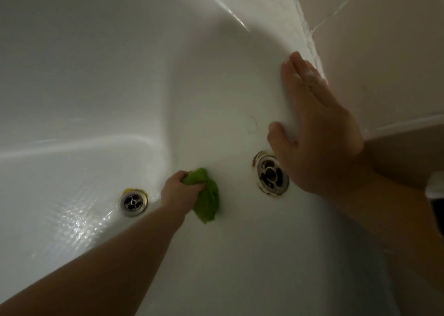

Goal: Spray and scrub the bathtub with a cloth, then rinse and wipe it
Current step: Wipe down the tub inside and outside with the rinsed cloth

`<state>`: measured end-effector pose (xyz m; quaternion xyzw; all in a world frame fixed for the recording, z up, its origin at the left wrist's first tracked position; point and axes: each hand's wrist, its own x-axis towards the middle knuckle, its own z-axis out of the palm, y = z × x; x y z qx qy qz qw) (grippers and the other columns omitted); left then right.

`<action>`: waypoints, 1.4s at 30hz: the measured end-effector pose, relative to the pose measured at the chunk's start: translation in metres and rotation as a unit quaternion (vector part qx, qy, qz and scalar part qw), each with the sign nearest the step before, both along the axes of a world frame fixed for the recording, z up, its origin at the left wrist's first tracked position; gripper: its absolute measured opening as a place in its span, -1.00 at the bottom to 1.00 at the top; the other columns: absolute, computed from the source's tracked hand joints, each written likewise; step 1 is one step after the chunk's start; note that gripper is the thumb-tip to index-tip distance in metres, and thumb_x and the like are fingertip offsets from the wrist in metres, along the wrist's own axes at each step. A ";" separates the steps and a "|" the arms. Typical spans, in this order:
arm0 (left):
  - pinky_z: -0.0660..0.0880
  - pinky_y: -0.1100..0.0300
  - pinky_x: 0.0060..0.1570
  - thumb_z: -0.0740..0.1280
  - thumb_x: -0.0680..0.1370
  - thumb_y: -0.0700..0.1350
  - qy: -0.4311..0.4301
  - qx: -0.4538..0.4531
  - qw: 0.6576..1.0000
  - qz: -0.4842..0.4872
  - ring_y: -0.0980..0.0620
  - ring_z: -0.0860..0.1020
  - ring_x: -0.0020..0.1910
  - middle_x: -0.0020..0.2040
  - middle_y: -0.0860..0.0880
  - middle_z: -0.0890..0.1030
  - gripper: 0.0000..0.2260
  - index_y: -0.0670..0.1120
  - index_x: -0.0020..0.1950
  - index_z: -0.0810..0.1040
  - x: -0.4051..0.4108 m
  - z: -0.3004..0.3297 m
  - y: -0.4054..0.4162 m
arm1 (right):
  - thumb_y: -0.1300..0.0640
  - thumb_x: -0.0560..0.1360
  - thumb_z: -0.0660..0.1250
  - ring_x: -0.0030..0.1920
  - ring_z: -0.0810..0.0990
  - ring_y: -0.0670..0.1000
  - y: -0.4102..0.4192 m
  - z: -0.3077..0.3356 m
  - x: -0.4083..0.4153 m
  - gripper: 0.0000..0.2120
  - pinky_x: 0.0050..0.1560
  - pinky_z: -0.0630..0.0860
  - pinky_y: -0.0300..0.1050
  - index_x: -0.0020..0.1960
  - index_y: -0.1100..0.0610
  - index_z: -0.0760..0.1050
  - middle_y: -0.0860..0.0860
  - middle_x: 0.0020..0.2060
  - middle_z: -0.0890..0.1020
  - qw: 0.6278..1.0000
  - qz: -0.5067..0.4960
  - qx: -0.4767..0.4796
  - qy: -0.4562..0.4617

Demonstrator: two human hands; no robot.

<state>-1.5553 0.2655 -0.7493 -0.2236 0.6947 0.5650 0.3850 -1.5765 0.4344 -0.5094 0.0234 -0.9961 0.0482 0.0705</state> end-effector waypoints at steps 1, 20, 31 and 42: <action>0.67 -0.14 0.02 0.60 0.41 -0.12 -0.003 0.033 0.999 0.026 -0.11 0.68 -0.04 -0.08 -0.03 0.69 -0.78 0.05 -0.04 0.63 0.002 0.011 0.005 | 0.16 0.51 0.32 0.61 0.24 0.15 -0.001 0.000 0.000 -0.29 0.58 0.28 0.09 0.61 0.27 0.23 0.18 0.60 0.27 1.000 -0.004 0.001 0.000; 0.66 0.18 -0.02 0.58 0.47 -0.07 0.290 0.182 0.935 0.089 0.17 0.65 -0.01 0.06 0.10 0.65 -0.61 0.08 0.24 0.54 -0.046 0.139 0.016 | 0.16 0.53 0.31 0.63 0.19 0.12 0.000 0.004 -0.002 -0.30 0.61 0.10 -0.07 0.62 0.26 0.22 0.18 0.61 0.25 0.998 -0.019 -0.042 -0.031; 0.66 0.09 -0.10 0.65 0.36 -0.02 0.339 0.154 0.921 0.116 0.08 0.63 -0.09 -0.16 0.14 0.59 -0.68 0.02 -0.08 0.55 -0.049 0.168 0.023 | -0.01 0.50 0.39 0.61 0.19 0.02 -0.005 0.008 0.047 -0.22 0.61 0.08 -0.16 0.63 0.19 0.23 0.08 0.62 0.26 0.992 -0.104 -0.066 -0.039; 0.61 0.20 -0.02 0.62 0.36 -0.13 0.403 0.216 0.888 0.047 0.18 0.64 -0.05 -0.12 0.18 0.67 -0.70 0.16 -0.04 0.64 -0.034 0.170 0.020 | -0.15 0.50 0.23 0.59 0.09 -0.13 -0.002 0.008 0.066 -0.20 0.42 -0.08 -0.59 0.66 0.14 0.18 0.02 0.65 0.18 0.992 -0.088 -0.074 -0.045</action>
